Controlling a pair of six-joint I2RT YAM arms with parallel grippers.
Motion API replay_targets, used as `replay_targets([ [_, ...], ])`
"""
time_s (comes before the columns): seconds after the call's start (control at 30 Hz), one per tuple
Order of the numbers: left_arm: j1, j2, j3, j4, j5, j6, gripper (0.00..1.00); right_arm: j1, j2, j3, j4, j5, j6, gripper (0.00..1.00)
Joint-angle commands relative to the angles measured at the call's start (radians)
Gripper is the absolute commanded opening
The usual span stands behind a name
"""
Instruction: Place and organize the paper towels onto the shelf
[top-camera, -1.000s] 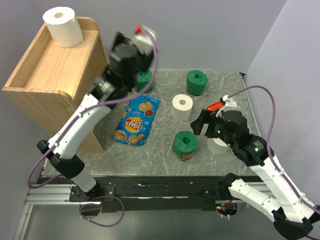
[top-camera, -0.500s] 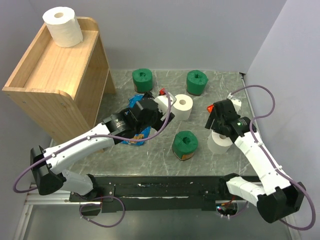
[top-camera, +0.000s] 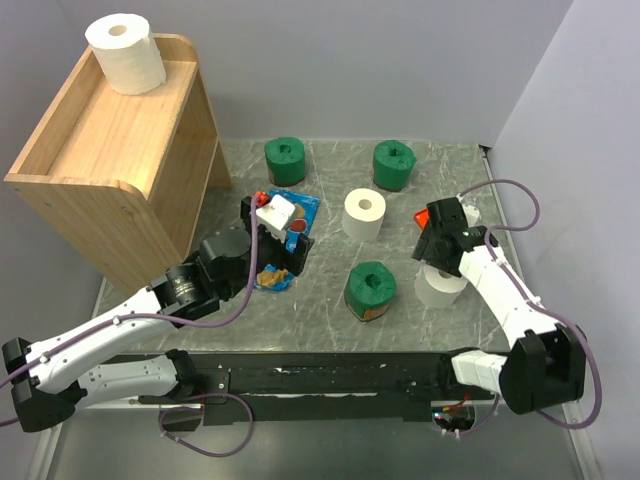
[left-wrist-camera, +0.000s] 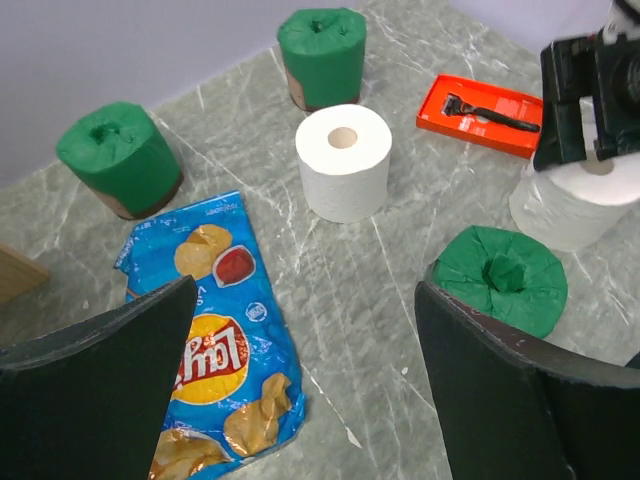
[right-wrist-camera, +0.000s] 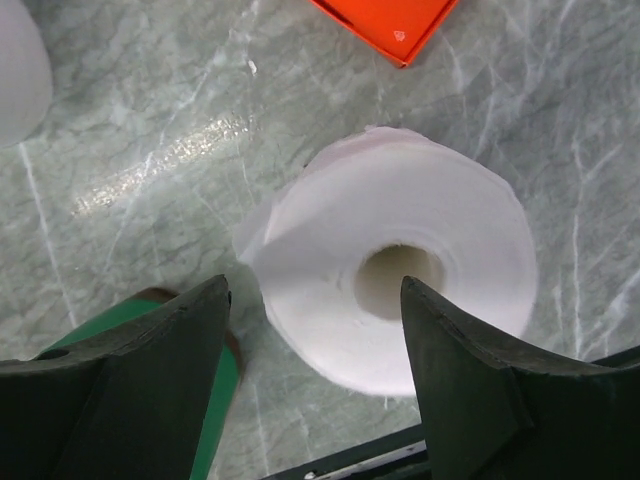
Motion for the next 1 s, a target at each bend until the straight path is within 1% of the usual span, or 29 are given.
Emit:
replay_targets([
  [0.0, -0.009, -0.008, -0.011, 0.076, -0.050, -0.009, 0.96, -0.010, 0.048, -0.018, 0.088, 0.006, -0.013, 0.75],
  [0.07, -0.009, -0.008, -0.014, 0.076, -0.053, -0.003, 0.96, -0.013, 0.079, -0.026, 0.103, 0.010, -0.028, 0.75],
  [0.13, -0.009, -0.011, -0.019, 0.079, -0.050, -0.002, 0.96, -0.011, 0.096, -0.030, 0.119, 0.010, -0.034, 0.73],
  [0.23, -0.010, -0.010, -0.019, 0.082, -0.058, 0.000, 0.96, -0.013, 0.108, -0.038, 0.131, 0.004, -0.043, 0.67],
  [0.33, -0.010, -0.010, -0.019, 0.085, -0.072, 0.000, 0.96, -0.011, 0.099, -0.041, 0.143, 0.003, -0.065, 0.59],
  [0.37, -0.010, -0.011, -0.022, 0.087, -0.073, 0.002, 0.96, -0.013, 0.090, -0.041, 0.146, 0.003, -0.081, 0.54],
  [0.47, -0.009, -0.016, -0.026, 0.093, -0.078, 0.002, 0.96, -0.005, 0.073, -0.019, 0.155, 0.004, -0.124, 0.48],
  [0.53, -0.010, -0.018, -0.025, 0.093, -0.081, 0.000, 0.96, 0.020, 0.058, 0.019, 0.163, 0.015, -0.144, 0.47],
  [0.6, -0.010, -0.025, -0.025, 0.093, -0.082, 0.003, 0.96, 0.064, 0.053, 0.057, 0.171, 0.029, -0.180, 0.46],
  [0.7, -0.010, -0.047, -0.032, 0.102, -0.079, 0.006, 0.96, 0.118, 0.071, 0.166, 0.168, 0.044, -0.213, 0.46],
  [0.73, -0.010, -0.054, -0.035, 0.108, -0.076, 0.006, 0.96, 0.159, 0.091, 0.224, 0.169, 0.052, -0.221, 0.45],
  [0.87, -0.010, -0.108, -0.060, 0.133, -0.072, 0.015, 0.97, 0.286, 0.171, 0.352, 0.212, 0.049, -0.287, 0.45],
  [0.93, -0.010, -0.125, -0.068, 0.145, -0.075, 0.018, 0.96, 0.326, 0.235, 0.427, 0.218, 0.029, -0.301, 0.45],
  [0.97, -0.010, -0.139, -0.072, 0.151, -0.081, 0.020, 0.96, 0.370, 0.257, 0.451, 0.220, 0.013, -0.302, 0.45],
])
